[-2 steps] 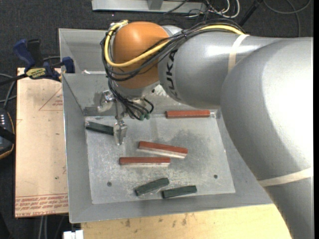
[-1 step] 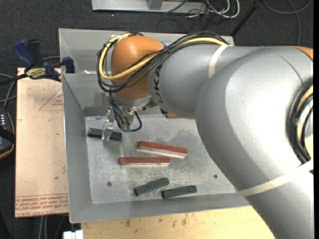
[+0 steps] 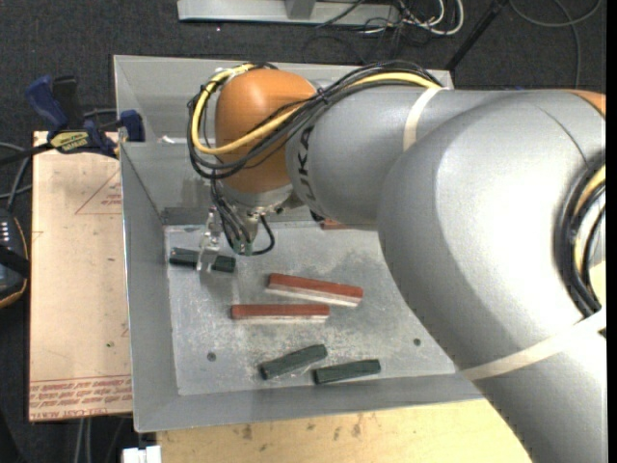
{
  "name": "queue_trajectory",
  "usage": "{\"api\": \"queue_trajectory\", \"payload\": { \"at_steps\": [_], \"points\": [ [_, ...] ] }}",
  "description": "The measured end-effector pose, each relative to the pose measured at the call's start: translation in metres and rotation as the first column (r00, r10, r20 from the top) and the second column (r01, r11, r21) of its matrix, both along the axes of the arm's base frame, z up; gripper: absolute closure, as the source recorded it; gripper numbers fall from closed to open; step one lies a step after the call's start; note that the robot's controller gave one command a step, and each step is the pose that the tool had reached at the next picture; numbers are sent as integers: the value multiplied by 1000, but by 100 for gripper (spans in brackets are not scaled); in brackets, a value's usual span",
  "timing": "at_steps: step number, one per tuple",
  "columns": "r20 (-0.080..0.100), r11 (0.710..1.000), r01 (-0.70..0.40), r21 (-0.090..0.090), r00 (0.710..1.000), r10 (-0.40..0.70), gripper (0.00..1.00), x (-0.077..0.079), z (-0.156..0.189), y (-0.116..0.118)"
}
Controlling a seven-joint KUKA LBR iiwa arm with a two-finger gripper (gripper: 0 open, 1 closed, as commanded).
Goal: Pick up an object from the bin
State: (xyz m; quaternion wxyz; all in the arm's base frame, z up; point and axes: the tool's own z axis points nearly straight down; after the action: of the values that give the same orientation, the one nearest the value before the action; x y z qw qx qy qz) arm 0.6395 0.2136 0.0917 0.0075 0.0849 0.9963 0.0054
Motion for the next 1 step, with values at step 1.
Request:
{"api": "queue_trajectory", "payload": {
  "at_steps": [1],
  "points": [
    [-17, 1000, 18, -9, 1000, -19, 100, -3, 40, -3]
  ]
}}
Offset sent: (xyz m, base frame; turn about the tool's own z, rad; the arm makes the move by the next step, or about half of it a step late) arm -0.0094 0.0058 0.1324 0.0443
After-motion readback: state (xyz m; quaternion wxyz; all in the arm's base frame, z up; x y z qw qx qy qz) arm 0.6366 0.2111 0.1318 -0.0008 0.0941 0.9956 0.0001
